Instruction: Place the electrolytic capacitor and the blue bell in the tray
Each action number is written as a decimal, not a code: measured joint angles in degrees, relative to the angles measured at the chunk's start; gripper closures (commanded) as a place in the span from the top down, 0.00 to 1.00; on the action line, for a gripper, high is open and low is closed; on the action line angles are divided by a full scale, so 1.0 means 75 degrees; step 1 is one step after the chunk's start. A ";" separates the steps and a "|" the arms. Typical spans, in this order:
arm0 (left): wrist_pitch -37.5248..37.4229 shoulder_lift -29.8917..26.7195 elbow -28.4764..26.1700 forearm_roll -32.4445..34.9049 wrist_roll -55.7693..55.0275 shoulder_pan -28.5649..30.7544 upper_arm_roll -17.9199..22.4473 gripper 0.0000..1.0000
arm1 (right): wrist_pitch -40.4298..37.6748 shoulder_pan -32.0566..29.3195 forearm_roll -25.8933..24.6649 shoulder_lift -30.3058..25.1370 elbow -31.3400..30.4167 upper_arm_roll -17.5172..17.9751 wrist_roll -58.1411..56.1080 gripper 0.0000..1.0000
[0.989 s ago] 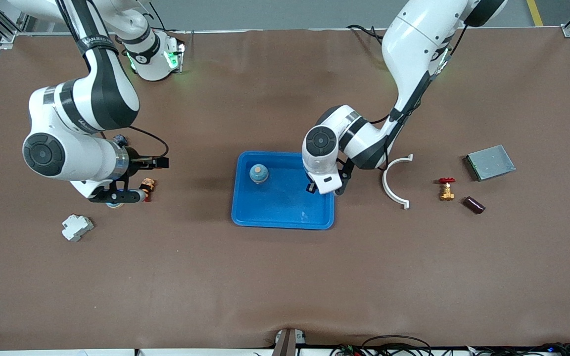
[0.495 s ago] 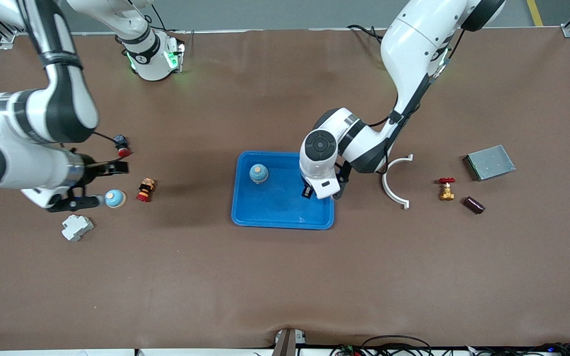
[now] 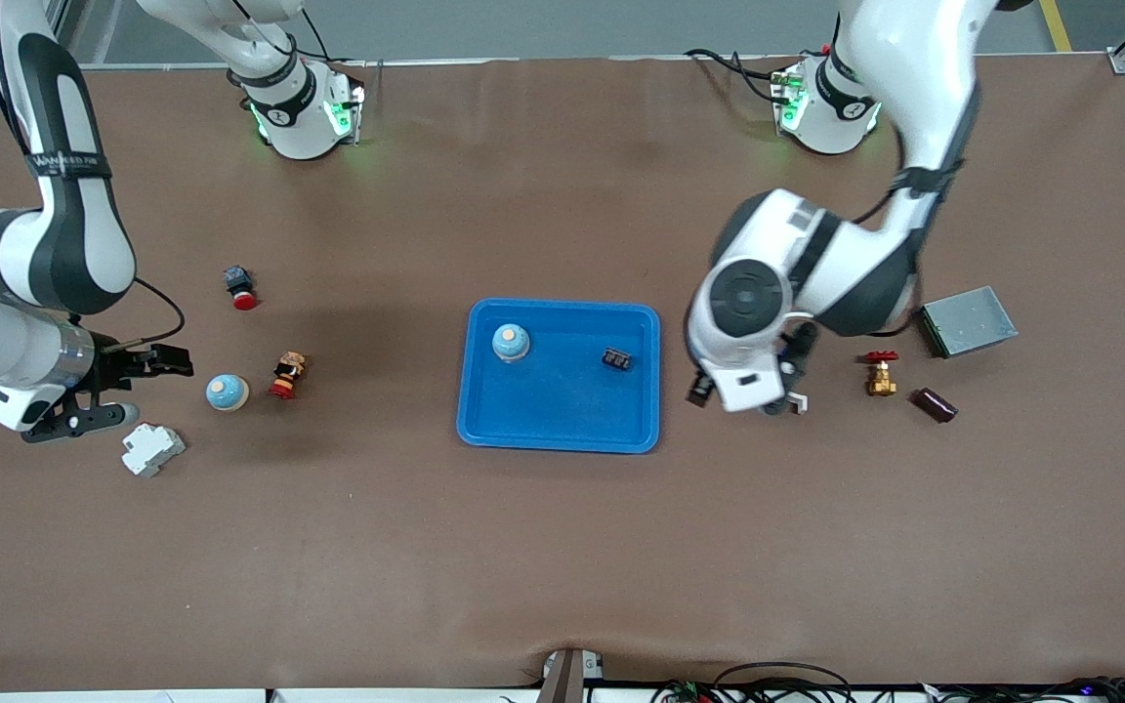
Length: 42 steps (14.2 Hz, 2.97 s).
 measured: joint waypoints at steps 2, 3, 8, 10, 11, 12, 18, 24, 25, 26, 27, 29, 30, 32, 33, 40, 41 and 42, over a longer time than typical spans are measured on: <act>-0.0303 -0.0166 -0.0047 0.0007 0.0984 0.0700 0.0012 1.00 | 0.0818 -0.0087 -0.0003 0.0032 -0.0562 0.0000 -0.0097 1.00; -0.0382 -0.0183 -0.0101 0.0011 0.1508 0.1063 0.0019 1.00 | 0.1187 -0.0088 -0.0004 0.0047 -0.0806 0.0004 -0.0106 1.00; 0.0218 0.0049 -0.0685 0.0421 0.3253 0.2578 0.0028 1.00 | 0.2305 -0.0105 -0.0005 0.0609 -0.1147 0.0016 -0.0107 1.00; 0.0853 0.0377 -0.0790 0.0433 0.3352 0.2958 0.0029 1.00 | 0.2397 -0.0105 -0.0005 0.0791 -0.1146 0.0021 -0.0107 1.00; 0.1231 0.0558 -0.0861 0.0439 0.3353 0.3102 0.0031 1.00 | 0.2405 -0.0105 -0.0006 0.0843 -0.1146 0.0024 -0.0107 1.00; 0.1522 0.0706 -0.0950 0.0451 0.3357 0.3219 0.0034 1.00 | 0.2418 -0.0105 -0.0005 0.0884 -0.1146 0.0028 -0.0107 1.00; 0.3106 0.0843 -0.2016 0.1533 0.3364 0.3916 0.0031 1.00 | 0.2473 -0.0105 -0.0006 0.1149 -0.1149 0.0051 -0.0107 1.00; 0.4299 0.0839 -0.2984 0.2155 0.3385 0.4311 0.0024 0.47 | 0.2511 -0.0105 -0.0005 0.1261 -0.1156 0.0055 -0.0107 1.00; 0.4472 0.0835 -0.3068 0.2160 0.3385 0.4338 0.0022 0.20 | 0.2511 -0.0105 -0.0006 0.1282 -0.1157 0.0055 -0.0107 1.00; 0.4532 0.0821 -0.3083 0.2160 0.3385 0.4351 0.0010 0.00 | 0.2514 -0.0105 -0.0006 0.1308 -0.1157 0.0055 -0.0107 1.00; 0.4535 0.0799 -0.3083 0.2161 0.3386 0.4351 -0.0004 0.00 | 0.2515 -0.0105 -0.0006 0.1335 -0.1158 0.0055 -0.0106 1.00; 0.4534 0.0744 -0.3088 0.2162 0.3380 0.4350 -0.0069 0.00 | 0.2518 -0.0105 -0.0006 0.1402 -0.1158 0.0056 -0.0107 1.00; 0.4516 0.0718 -0.3090 0.2162 0.3319 0.4350 -0.0138 0.00 | 0.2518 -0.0105 -0.0006 0.1432 -0.1158 0.0055 -0.0106 1.00; 0.4430 0.0672 -0.3091 0.2162 0.3045 0.4349 -0.0408 0.00 | 0.2521 -0.0105 -0.0005 0.1477 -0.1159 0.0056 -0.0106 1.00; 0.4315 0.0625 -0.3089 0.2162 0.2916 0.4343 -0.0578 0.00 | 0.2524 -0.0105 -0.0005 0.1503 -0.1159 0.0056 -0.0107 1.00; 0.3212 0.0031 -0.2807 0.2161 0.1601 0.4214 -0.2048 0.00 | 0.2611 -0.0105 -0.0005 0.1609 -0.1159 0.0059 -0.0106 0.86; 0.3094 0.0036 -0.2753 0.2161 0.1213 0.3954 -0.2214 0.00 | 0.2611 -0.0105 -0.0005 0.1609 -0.1159 0.0062 -0.0106 0.66; 0.3012 0.0047 -0.2699 0.2161 0.0867 0.3572 -0.2275 0.00 | 0.2612 -0.0105 -0.0005 0.1609 -0.1159 0.0064 -0.0106 0.50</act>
